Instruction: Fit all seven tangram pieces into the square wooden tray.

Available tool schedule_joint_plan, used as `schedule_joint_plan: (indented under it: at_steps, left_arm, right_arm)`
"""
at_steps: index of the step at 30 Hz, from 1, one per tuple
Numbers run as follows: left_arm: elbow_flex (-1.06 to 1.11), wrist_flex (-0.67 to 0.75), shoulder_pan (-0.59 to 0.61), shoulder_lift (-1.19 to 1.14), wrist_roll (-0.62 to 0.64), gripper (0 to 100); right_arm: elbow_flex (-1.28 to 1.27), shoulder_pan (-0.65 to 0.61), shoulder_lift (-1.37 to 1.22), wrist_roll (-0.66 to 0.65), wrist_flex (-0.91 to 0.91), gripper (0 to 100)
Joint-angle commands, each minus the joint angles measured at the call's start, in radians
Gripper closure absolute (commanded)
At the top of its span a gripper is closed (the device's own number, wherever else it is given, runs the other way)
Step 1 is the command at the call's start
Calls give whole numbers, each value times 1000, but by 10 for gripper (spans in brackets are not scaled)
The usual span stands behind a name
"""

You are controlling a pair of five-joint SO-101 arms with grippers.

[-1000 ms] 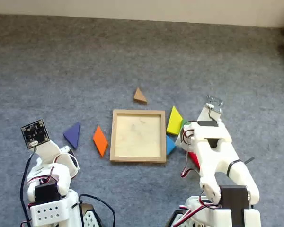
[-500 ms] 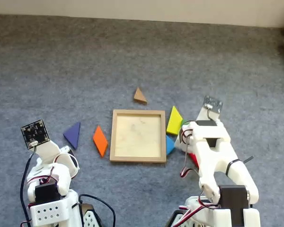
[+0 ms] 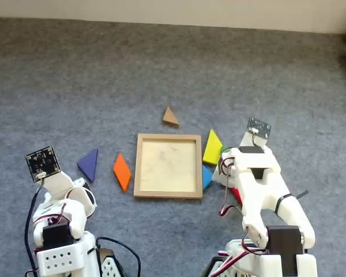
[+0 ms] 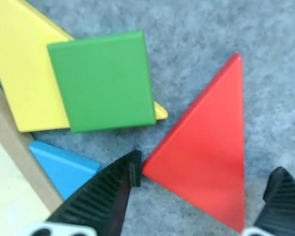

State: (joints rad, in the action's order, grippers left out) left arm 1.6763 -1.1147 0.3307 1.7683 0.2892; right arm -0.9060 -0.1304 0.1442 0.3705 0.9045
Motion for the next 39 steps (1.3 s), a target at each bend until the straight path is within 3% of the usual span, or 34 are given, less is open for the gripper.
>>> schedule_joint_plan:
  at_steps: [1,9,16,24,30,39]
  left_arm:
    - [21,8,13,24,8,994]
    - [21,8,13,24,8,994]
    - [21,8,13,24,8,994]
    - [21,8,13,24,8,994]
    - [21,8,13,24,8,994]
    - [21,8,13,24,8,994]
  right_arm:
    - [-12,-31,-28,-14,33,615]
    - [-18,-30,-22,-14,35,625]
    - [-12,-30,-21,-14,35,800]
    - [-12,-30,4,-26,41,806]
    - [-44,-13,259,-195,41,807]
    - [-223,-4,679,-308,39,807]
